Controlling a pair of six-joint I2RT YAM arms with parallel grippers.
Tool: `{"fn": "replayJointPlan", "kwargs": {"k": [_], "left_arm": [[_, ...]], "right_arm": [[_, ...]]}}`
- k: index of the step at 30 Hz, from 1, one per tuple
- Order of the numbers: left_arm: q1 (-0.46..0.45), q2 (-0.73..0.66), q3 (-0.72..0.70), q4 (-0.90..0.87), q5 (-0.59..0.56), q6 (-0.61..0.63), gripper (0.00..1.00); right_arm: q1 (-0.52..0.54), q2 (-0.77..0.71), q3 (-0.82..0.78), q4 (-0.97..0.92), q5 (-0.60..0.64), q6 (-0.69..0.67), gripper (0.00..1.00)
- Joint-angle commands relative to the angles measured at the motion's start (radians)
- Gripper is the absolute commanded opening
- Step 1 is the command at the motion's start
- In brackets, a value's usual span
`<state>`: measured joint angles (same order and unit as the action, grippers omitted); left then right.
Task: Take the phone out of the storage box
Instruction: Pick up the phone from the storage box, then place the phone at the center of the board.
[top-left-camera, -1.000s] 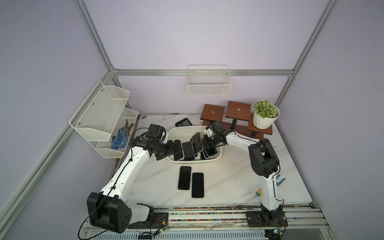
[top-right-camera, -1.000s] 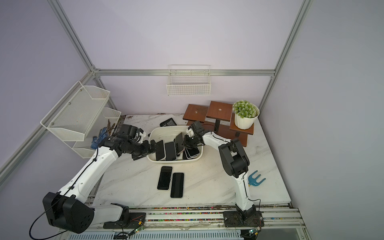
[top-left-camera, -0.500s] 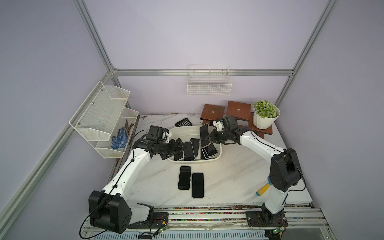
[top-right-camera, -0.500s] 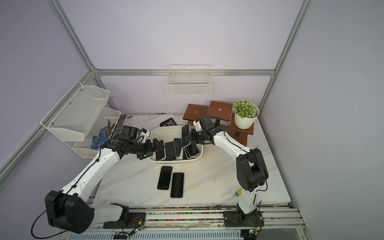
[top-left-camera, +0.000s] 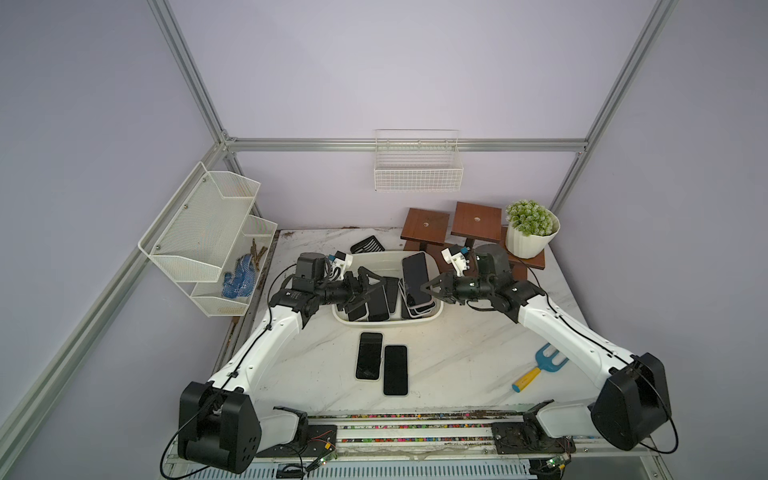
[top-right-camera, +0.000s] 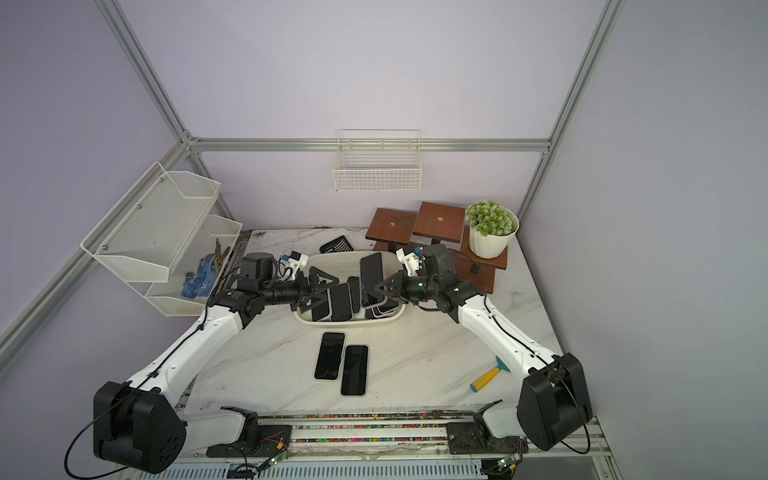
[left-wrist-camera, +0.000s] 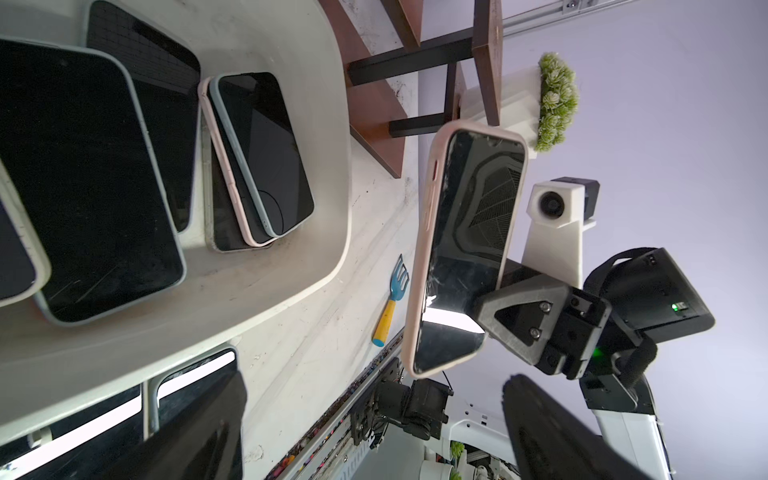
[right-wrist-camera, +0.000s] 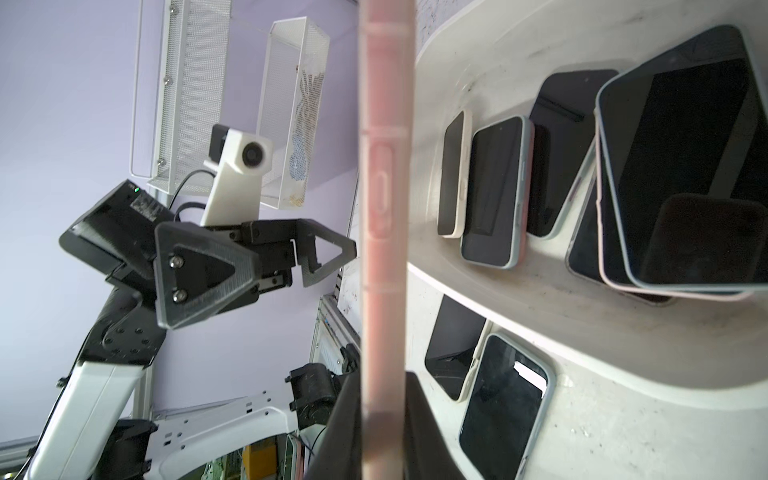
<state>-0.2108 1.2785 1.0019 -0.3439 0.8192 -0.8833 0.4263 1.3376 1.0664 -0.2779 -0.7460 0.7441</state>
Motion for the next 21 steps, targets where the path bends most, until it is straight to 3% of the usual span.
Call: {"fn": "replayJointPlan", "kwargs": {"k": [1, 14, 21], "left_arm": [[-0.012, -0.038, -0.018, 0.081, 0.053, -0.028, 1.00], [-0.104, -0.095, -0.137, 0.088, 0.029, -0.019, 1.00], [-0.155, -0.107, -0.166, 0.073, -0.012, -0.008, 1.00]], "right_arm": [[-0.002, -0.120, -0.059, 0.024, -0.044, 0.005, 0.00], [0.002, -0.514, -0.450, -0.115, 0.017, 0.061, 0.00], [0.014, -0.628, -0.596, -0.157, 0.041, 0.079, 0.00]]}}
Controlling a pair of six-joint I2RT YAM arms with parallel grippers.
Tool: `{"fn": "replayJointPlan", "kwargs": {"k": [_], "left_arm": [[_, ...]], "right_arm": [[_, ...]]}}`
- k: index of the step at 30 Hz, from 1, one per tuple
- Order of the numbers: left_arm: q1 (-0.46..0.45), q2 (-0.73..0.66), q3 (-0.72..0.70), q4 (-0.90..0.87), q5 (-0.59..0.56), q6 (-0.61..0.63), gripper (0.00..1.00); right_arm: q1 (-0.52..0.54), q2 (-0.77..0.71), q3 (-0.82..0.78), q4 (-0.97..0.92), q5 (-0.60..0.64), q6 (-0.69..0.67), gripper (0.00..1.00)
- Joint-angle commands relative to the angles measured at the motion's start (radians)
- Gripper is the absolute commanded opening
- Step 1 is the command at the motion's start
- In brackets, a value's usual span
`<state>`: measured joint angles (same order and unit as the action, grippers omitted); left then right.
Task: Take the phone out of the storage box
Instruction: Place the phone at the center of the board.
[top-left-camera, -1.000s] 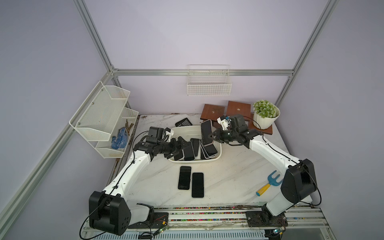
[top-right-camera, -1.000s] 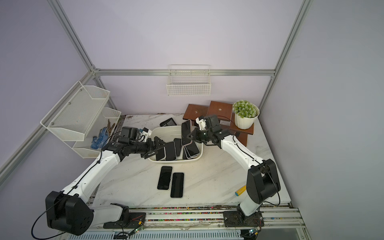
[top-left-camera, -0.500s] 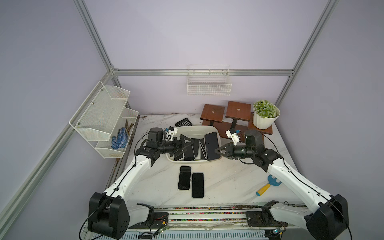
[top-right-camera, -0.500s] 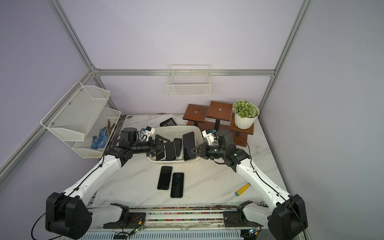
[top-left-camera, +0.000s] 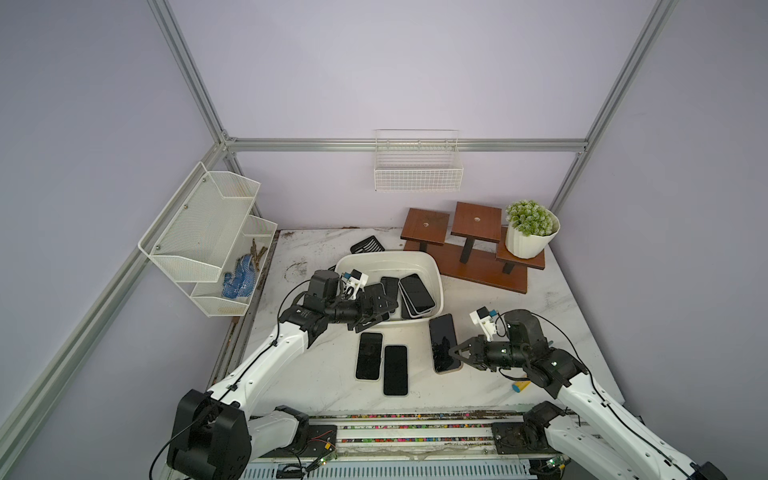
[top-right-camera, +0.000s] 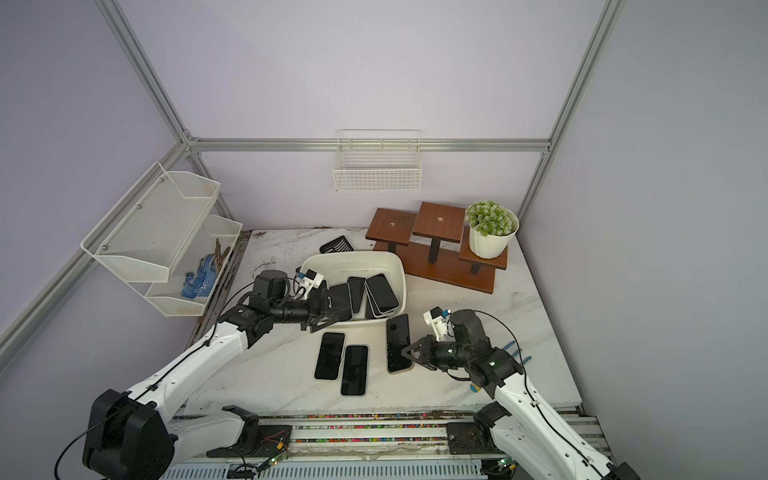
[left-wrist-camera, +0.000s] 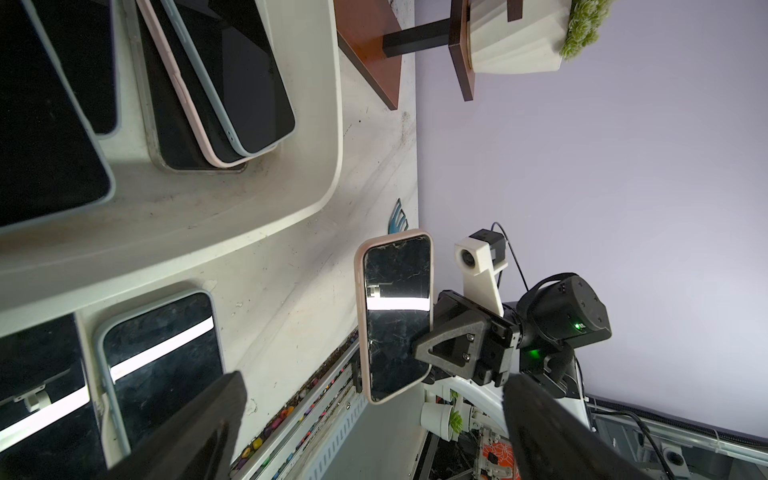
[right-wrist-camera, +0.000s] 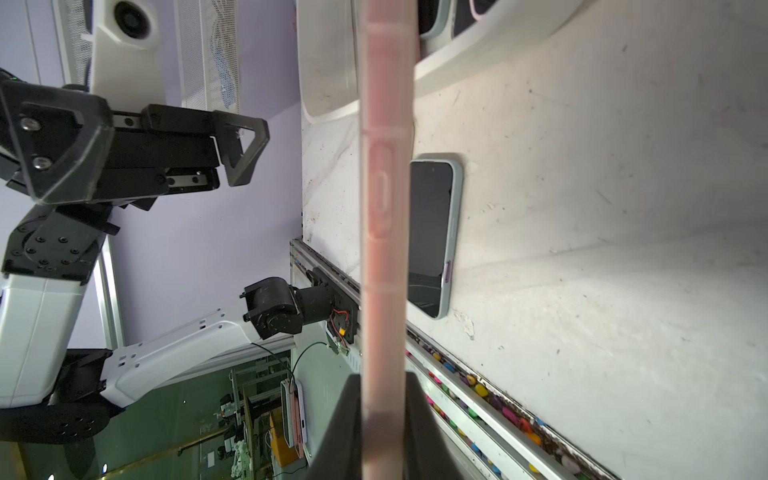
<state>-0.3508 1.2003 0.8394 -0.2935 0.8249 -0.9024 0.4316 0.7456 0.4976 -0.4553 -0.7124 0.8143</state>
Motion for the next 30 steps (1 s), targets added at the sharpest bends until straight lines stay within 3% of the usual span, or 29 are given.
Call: {"fn": "replayJointPlan", "kwargs": {"k": [1, 17, 30], "left_arm": [[-0.020, -0.031, -0.007, 0.022, -0.021, 0.012, 1.00], [-0.042, -0.064, -0.048, 0.008, -0.071, 0.003, 1.00], [-0.060, -0.071, -0.064, -0.006, -0.089, 0.003, 1.00]], "right_arm": [[0.011, -0.043, -0.041, 0.026, 0.011, 0.015, 0.00], [0.095, -0.001, -0.196, 0.195, 0.057, 0.057, 0.00], [0.244, 0.183, -0.250, 0.456, 0.151, 0.148, 0.00]]}}
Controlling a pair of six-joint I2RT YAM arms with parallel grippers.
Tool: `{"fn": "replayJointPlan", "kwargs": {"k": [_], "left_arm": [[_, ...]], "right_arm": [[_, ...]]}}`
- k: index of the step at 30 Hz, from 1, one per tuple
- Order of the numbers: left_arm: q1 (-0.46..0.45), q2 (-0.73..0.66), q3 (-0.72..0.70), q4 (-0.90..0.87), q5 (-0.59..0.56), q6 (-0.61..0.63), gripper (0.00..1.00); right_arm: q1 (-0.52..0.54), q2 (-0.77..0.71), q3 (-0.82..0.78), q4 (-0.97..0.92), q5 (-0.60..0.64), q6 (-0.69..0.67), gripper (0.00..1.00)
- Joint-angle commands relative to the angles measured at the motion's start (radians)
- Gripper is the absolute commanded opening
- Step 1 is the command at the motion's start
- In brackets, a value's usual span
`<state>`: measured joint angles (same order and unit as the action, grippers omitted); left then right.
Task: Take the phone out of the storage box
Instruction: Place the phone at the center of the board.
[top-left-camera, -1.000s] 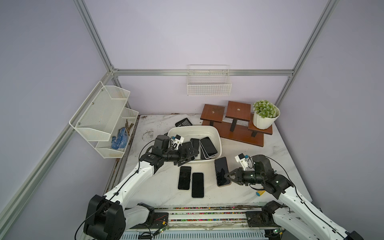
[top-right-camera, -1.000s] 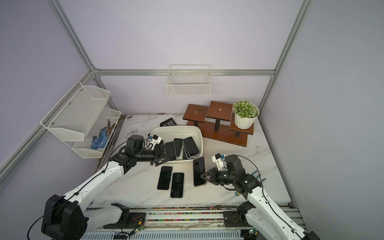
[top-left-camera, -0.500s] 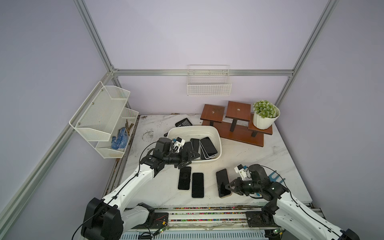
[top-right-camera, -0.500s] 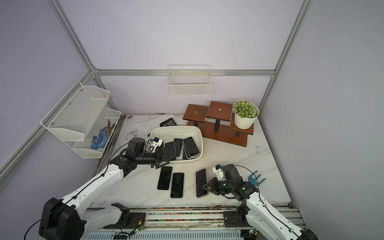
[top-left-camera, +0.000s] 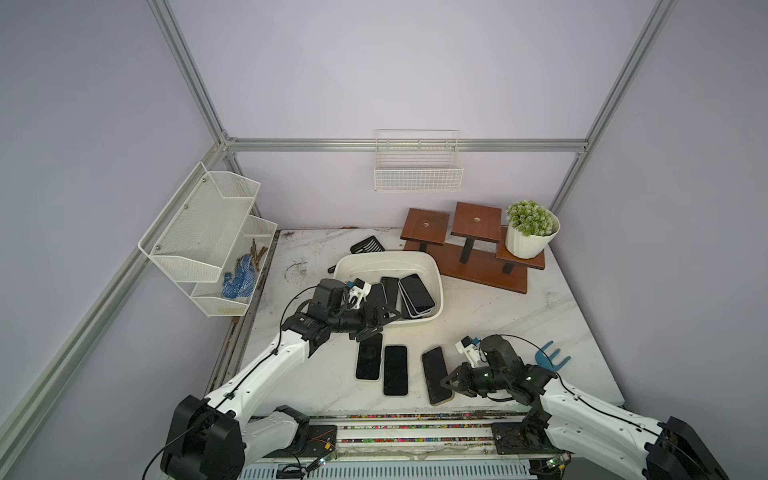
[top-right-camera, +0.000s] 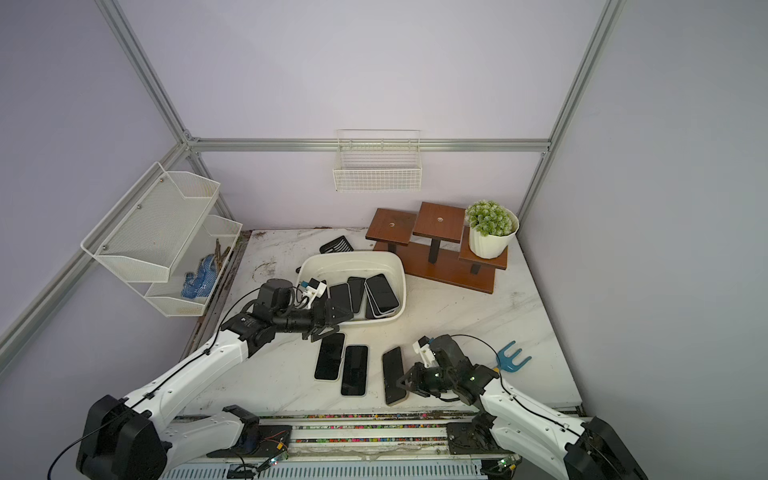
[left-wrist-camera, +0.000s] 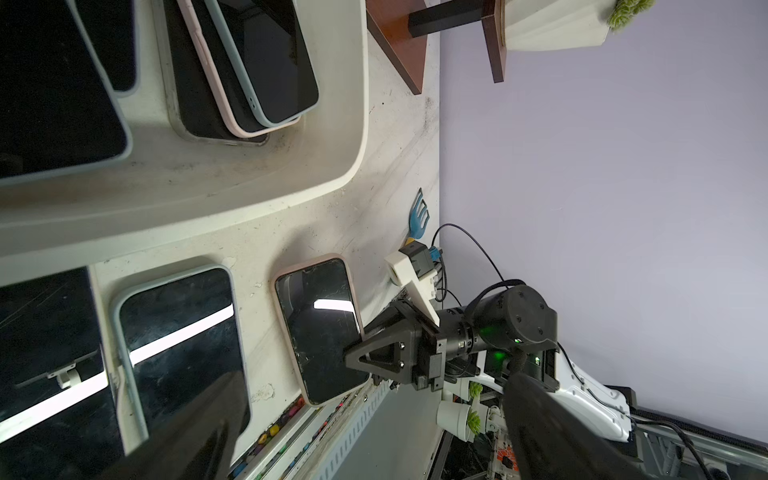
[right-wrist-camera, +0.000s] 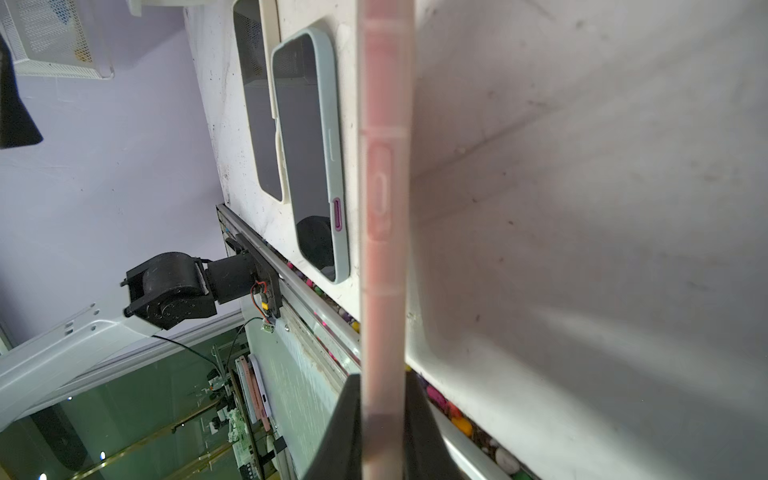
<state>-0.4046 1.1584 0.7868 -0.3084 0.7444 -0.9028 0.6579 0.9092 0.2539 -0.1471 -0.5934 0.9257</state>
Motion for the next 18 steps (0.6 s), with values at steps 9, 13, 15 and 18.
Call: {"fn": "replayJointPlan", "kwargs": {"k": [9, 13, 15, 18], "left_arm": [[-0.006, -0.039, -0.013, -0.035, -0.017, 0.025, 1.00], [-0.006, -0.037, -0.014, -0.045, -0.014, 0.031, 1.00], [-0.006, -0.037, -0.011, -0.050, -0.015, 0.036, 1.00], [-0.006, -0.031, -0.001, -0.062, -0.015, 0.046, 1.00]], "right_arm": [[0.077, 0.121, -0.014, 0.248, 0.067, 0.076, 0.00], [0.108, 0.174, -0.008, 0.297, 0.076, 0.091, 0.00], [0.123, 0.207, -0.001, 0.325, 0.081, 0.101, 0.00], [0.139, 0.255, 0.010, 0.368, 0.086, 0.118, 0.00]]}}
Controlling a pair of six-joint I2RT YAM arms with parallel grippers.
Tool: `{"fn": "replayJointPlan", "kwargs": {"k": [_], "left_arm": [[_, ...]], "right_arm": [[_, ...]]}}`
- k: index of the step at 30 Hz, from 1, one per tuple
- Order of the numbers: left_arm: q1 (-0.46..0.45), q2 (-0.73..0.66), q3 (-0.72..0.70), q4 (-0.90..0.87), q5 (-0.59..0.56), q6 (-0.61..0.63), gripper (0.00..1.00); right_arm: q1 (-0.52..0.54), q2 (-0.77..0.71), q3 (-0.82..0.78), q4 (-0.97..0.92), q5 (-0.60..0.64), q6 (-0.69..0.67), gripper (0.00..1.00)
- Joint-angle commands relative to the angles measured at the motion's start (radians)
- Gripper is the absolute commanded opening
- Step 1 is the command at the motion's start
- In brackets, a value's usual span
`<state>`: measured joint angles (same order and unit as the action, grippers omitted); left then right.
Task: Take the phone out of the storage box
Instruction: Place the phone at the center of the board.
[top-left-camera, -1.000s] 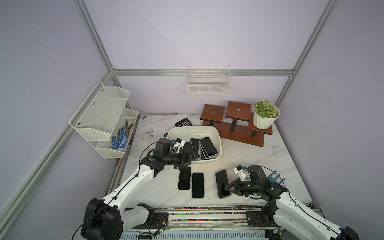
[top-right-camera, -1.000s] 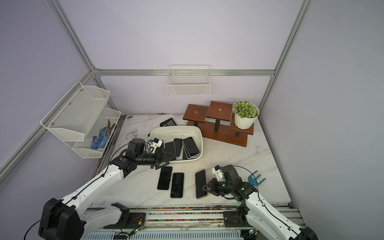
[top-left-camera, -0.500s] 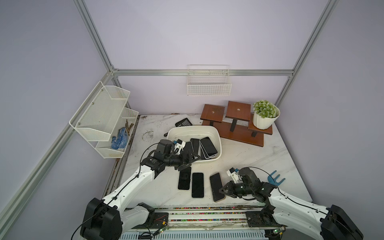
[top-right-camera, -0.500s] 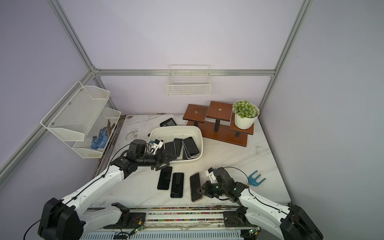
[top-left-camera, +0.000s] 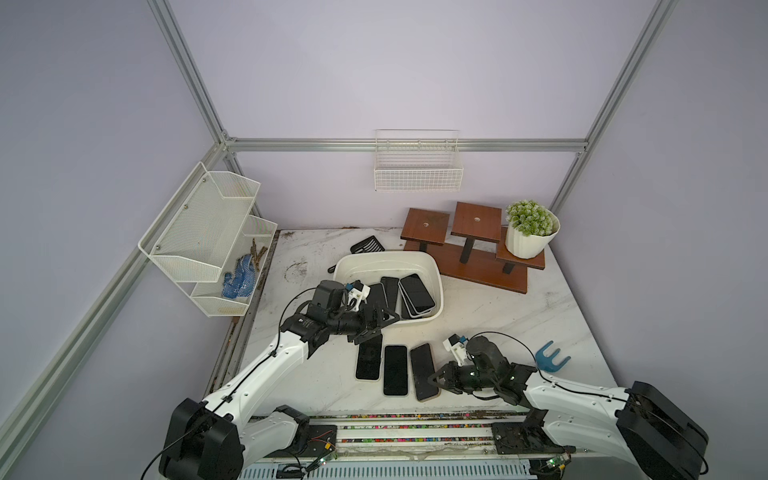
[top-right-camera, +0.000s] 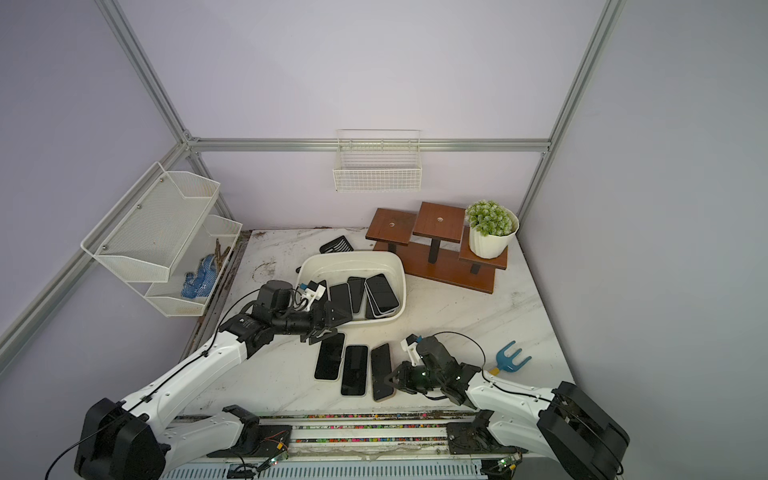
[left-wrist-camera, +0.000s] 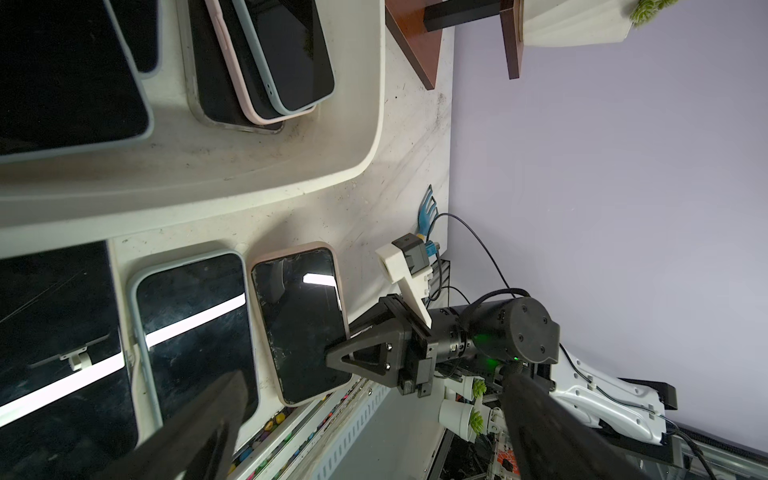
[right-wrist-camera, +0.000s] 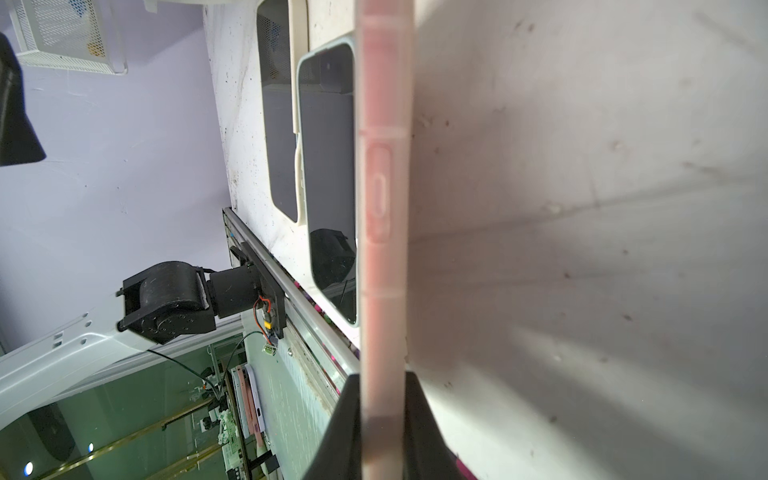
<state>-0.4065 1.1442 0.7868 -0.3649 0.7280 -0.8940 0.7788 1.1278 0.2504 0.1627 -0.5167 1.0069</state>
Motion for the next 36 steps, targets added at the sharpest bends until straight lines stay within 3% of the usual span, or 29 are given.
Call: {"fn": "replayJointPlan", "kwargs": {"k": [1, 12, 18, 19, 22, 24, 31, 36], "left_arm": [[-0.003, -0.014, 0.003, -0.010, 0.002, 0.041, 1.00], [-0.004, 0.018, 0.041, -0.043, 0.001, 0.072, 1.00], [-0.004, 0.035, 0.050, -0.039, 0.003, 0.075, 1.00], [-0.004, 0.038, 0.051, -0.037, 0.002, 0.075, 1.00], [-0.004, 0.043, 0.054, -0.034, 0.002, 0.075, 1.00], [-0.003, 0.043, 0.054, -0.031, -0.001, 0.073, 1.00], [-0.003, 0.051, 0.059, -0.017, -0.008, 0.069, 1.00], [-0.002, 0.057, 0.073, -0.019, -0.017, 0.074, 1.00]], "right_arm": [[0.020, 0.051, 0.016, 0.073, 0.010, 0.043, 0.00], [0.031, 0.147, 0.043, 0.138, 0.019, 0.080, 0.00], [0.031, 0.157, 0.060, 0.096, 0.021, 0.062, 0.10], [0.032, 0.158, 0.065, 0.090, 0.021, 0.058, 0.13], [0.031, 0.154, 0.080, 0.044, 0.030, 0.041, 0.37], [0.031, 0.142, 0.091, 0.007, 0.039, 0.027, 0.47], [0.031, 0.080, 0.139, -0.178, 0.100, -0.039, 0.61], [0.031, -0.012, 0.215, -0.466, 0.227, -0.101, 0.71]]}}
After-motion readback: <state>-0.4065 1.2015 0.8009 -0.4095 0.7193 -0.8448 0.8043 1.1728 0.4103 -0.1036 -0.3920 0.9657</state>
